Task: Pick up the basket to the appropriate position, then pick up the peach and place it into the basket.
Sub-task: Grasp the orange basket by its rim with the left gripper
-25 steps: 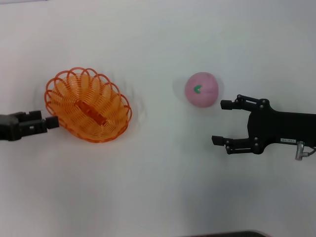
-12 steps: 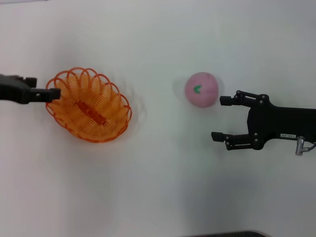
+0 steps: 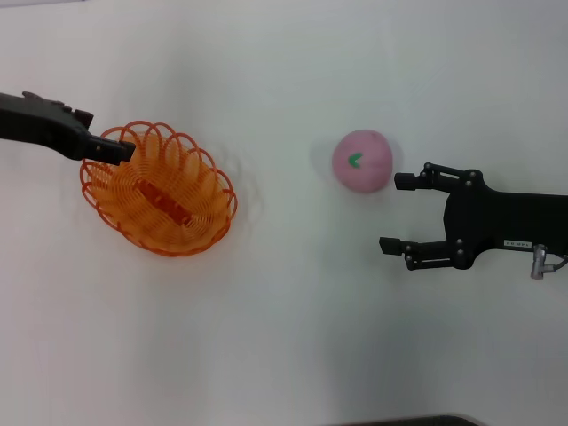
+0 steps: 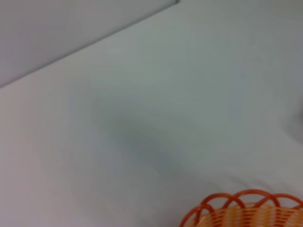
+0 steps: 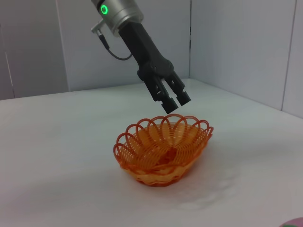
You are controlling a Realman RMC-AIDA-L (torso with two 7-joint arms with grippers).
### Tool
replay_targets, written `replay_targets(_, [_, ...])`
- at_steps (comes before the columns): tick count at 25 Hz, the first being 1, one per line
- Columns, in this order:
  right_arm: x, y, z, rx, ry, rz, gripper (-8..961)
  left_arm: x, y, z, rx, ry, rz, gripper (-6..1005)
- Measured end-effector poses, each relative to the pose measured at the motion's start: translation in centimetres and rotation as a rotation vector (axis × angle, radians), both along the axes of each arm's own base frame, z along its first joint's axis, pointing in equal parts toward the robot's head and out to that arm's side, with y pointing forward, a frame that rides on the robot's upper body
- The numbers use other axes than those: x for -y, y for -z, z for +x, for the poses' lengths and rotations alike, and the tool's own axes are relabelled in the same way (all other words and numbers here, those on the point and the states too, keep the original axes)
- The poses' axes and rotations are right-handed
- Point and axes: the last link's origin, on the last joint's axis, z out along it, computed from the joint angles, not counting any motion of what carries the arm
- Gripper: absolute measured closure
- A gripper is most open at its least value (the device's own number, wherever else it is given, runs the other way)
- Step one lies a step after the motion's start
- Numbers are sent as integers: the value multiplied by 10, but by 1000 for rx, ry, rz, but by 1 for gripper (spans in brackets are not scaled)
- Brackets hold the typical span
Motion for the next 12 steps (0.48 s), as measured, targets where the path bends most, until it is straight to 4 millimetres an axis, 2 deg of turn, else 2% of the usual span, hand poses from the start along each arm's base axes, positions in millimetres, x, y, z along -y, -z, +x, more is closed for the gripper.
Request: replay_targets(12, [-2, 0, -2, -2, -6, -2, 22, -21, 18, 5, -198, 42, -55, 144])
